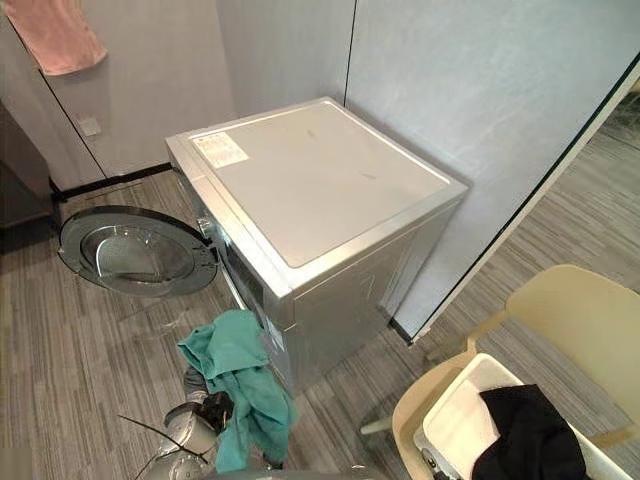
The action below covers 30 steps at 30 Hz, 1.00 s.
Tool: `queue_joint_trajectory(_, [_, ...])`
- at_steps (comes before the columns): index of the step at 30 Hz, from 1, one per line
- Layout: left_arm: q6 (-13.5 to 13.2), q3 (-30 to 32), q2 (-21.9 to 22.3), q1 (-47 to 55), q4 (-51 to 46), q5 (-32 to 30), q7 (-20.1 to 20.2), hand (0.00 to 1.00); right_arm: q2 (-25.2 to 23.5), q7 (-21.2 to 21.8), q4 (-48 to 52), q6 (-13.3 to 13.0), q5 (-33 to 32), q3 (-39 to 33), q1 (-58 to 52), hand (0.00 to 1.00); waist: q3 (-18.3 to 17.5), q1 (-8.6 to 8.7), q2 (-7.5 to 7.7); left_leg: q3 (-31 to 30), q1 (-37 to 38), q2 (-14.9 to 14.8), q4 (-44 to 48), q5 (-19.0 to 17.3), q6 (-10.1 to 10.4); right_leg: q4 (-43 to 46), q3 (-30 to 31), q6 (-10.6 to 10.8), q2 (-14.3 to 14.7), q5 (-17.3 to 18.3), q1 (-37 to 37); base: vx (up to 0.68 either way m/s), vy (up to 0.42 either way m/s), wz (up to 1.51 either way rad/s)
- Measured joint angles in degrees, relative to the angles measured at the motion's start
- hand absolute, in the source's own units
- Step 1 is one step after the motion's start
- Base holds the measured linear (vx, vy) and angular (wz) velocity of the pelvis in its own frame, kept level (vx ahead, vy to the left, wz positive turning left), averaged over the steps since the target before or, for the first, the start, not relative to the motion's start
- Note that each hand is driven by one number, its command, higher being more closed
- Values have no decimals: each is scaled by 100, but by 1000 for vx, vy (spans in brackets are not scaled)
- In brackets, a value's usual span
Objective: Pick up the laundry basket with both hands and put the clothes into the washing machine.
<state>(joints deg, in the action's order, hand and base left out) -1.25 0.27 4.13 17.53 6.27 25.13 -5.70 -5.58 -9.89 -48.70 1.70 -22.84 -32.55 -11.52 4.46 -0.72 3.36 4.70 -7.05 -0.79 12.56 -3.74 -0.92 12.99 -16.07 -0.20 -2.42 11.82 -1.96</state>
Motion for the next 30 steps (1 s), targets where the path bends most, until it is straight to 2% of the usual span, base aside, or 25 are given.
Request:
queue_joint_trajectory(3, [-1, 11, -5, 38, -22, 20, 67, 100, 3, 7, -2, -7, 88, 62, 40, 0, 121, -22, -111, 28, -167, -246, 912, -398, 186, -23, 13, -4, 184, -14, -295, 109, -117, -7])
queue_joint_trajectory(5, [12, 43, -3, 83, -94, 106, 61, 100, 60, 6, 9, -4, 96, 113, 128, 0, 208, -21, -200, -2, -594, -427, 1995, -487, 329, 8, 20, -4, 255, -14, -412, 67, -1, -17])
queue_joint_trajectory(6, [17, 58, 0, 156, -234, 190, 56, 100, 78, 1, 25, -2, 99, 201, 147, 0, 248, -38, -175, 15, -879, -586, 2652, -519, 415, 10, 60, -4, 262, -13, -444, 31, 72, -39])
queue_joint_trajectory(7, [18, 72, 3, 160, -297, 312, 25, 100, 45, -11, 46, 0, 113, 308, 142, 0, 250, -87, -189, 41, -1044, -852, 3054, -621, 250, 17, 85, -4, 255, -13, -480, 24, 107, -51])
queue_joint_trajectory(8, [19, 103, 5, 160, -367, 339, 6, 100, 54, -14, 86, 0, 122, 378, 136, 0, 247, -102, -176, 22, -1043, -1084, 3125, -670, 171, 10, 121, 0, 225, -8, -482, 12, 77, -46])
queue_joint_trajectory(9, [18, 142, 8, 159, -429, 342, -5, 100, 56, -15, 108, 0, 136, 426, 140, 0, 237, -128, -172, -8, -1022, -1243, 3115, -671, 171, -3, 161, 27, 197, 8, -492, 31, 155, -50])
queue_joint_trajectory(10, [21, 152, 8, 157, -619, 341, -46, 100, 46, -19, 229, 4, 151, 434, 128, 0, 233, -129, -157, -112, -980, -1603, 2879, -668, 176, -3, 207, 99, 64, 51, -523, 67, 167, -37])
queue_joint_trajectory(11, [19, 153, 7, 152, -696, 339, -59, 100, 36, -18, 266, 2, 160, 435, 115, 0, 232, -118, -141, -162, -938, -1735, 2704, -656, 195, 16, 207, 141, -14, 72, -508, 109, 296, -24])
queue_joint_trajectory(12, [20, 152, 7, 151, -837, 332, -73, 100, 38, -19, 292, 7, 212, 431, 97, 0, 230, -90, -96, -217, -808, -1975, 2256, -630, 219, 147, 200, 293, -203, 104, -466, 99, 257, 8])
queue_joint_trajectory(13, [18, 151, 7, 151, -882, 330, -84, 100, 38, -22, 294, 11, 241, 424, 69, 0, 211, -49, -65, -243, -755, -2087, 2030, -594, 229, 207, 178, 385, -303, 122, -459, 123, 373, 29])
queue_joint_trajectory(14, [10, 144, 7, 151, -918, 330, -95, 100, 38, -26, 296, 16, 274, 411, -43, 0, 182, -16, -8, -253, -631, -2253, 1654, -501, 341, 329, 137, 596, -543, 190, -462, 147, 447, 43])
queue_joint_trajectory(15, [11, 100, 6, 156, -911, 330, -103, 100, 47, -40, 304, 18, 273, 355, -167, 0, 90, -10, -45, -258, -523, -2355, 1357, -211, 364, 406, 81, 849, -767, 262, -463, 164, 488, 47])
queue_joint_trajectory(16, [11, 51, 4, 156, -907, 331, -109, 100, 53, -48, 304, 18, 269, 286, -224, 0, 36, -7, -117, -263, -515, -2374, 1254, 45, 361, 406, 38, 1007, -858, 298, -472, 209, 731, 59])
queue_joint_trajectory(17, [11, -43, -2, 153, -908, 329, -91, 100, 53, -83, 266, 39, 269, 130, -304, 0, -119, 15, -228, -257, -523, -2287, 1099, -154, 1152, 386, -68, 1286, -1060, 311, -501, 185, 663, 68])
queue_joint_trajectory(18, [6, -4, -25, 132, -899, 330, -92, 100, 42, -109, 39, 136, 255, 158, -251, 0, -178, 39, -33, -222, -571, -2004, 1191, -363, 1527, 374, -111, 1409, -1366, 234, -548, 251, 790, 64])
queue_joint_trajectory(19, [-10, 80, -51, 112, -899, 329, -111, 100, 37, -106, -60, 247, 240, 208, -180, 0, -157, -2, 144, -133, -638, -1704, 1383, -426, 1388, 301, -102, 1431, -1659, -47, -566, 211, 597, 54])
queue_joint_trajectory(21, [-26, 7, -120, 174, -901, 326, -93, 100, 8, -123, 81, 193, 198, 85, -61, 0, -198, -28, 239, -64, -778, -1303, 1698, -620, 1050, 207, -101, 1370, -1971, -1061, -597, 171, 607, 42])
queue_joint_trajectory(22, [-26, -9, -131, 171, -902, 323, -80, 100, 2, -121, 85, 173, 197, 68, -6, 0, -197, -30, 238, -7, -766, -1246, 1744, -672, 965, 264, -89, 1304, -2033, -1265, -583, 81, 523, 23])
queue_joint_trajectory(23, [-28, -71, -182, 170, -894, 312, -64, 100, -6, -118, 68, 140, 196, 45, 88, 0, -191, -26, 227, 126, -663, -1120, 1694, -791, 805, 423, -41, 955, -2183, -1628, -505, 41, 487, -2])
queue_joint_trajectory(24, [-29, -193, -277, 165, -889, 292, -57, 100, -7, -113, 55, 133, 197, 64, 137, 0, -194, -47, 208, 283, -523, -983, 1573, -850, 729, 602, 64, 466, -2351, -1989, -337, 30, 459, -13])
queue_joint_trajectory(26, [-29, -258, -294, 167, -860, 208, -50, 100, -4, -116, 42, 139, 201, 84, 172, 0, -179, -43, 99, 443, -344, -905, 1372, -887, 640, 975, 69, -97, -2487, -2299, -19, 8, 340, -38])
queue_joint_trajectory(27, [-30, -252, -296, 163, -822, 119, -54, 100, -2, -114, 8, 145, 210, 104, 204, 0, -115, -26, -4, 609, -135, -901, 1176, -850, 564, 1660, 29, -306, -2465, -2009, 330, -11, 308, -71])
queue_joint_trajectory(28, [-30, -256, -294, 164, -747, 105, -55, 100, -3, -122, -17, 148, 213, 98, 204, 0, -79, -17, -44, 805, 155, -847, 837, -779, 490, 2312, -65, -368, -2397, -1573, 612, -18, 215, -70])
queue_joint_trajectory(29, [-29, -267, -294, 163, -705, 100, -55, 100, -2, -121, -23, 148, 215, 99, 206, 0, -72, 2, -42, 893, 316, -790, 628, -702, 481, 2576, -135, -286, -2321, -1339, 715, -24, 154, -69])
queue_joint_trajectory(30, [-31, -338, -294, 156, -623, 88, -54, 100, -2, -118, -44, 146, 217, 101, 186, 0, -64, 44, -44, 1053, 579, -713, 269, -589, 457, 2980, -218, -86, -2070, -835, 900, -9, 59, -57])
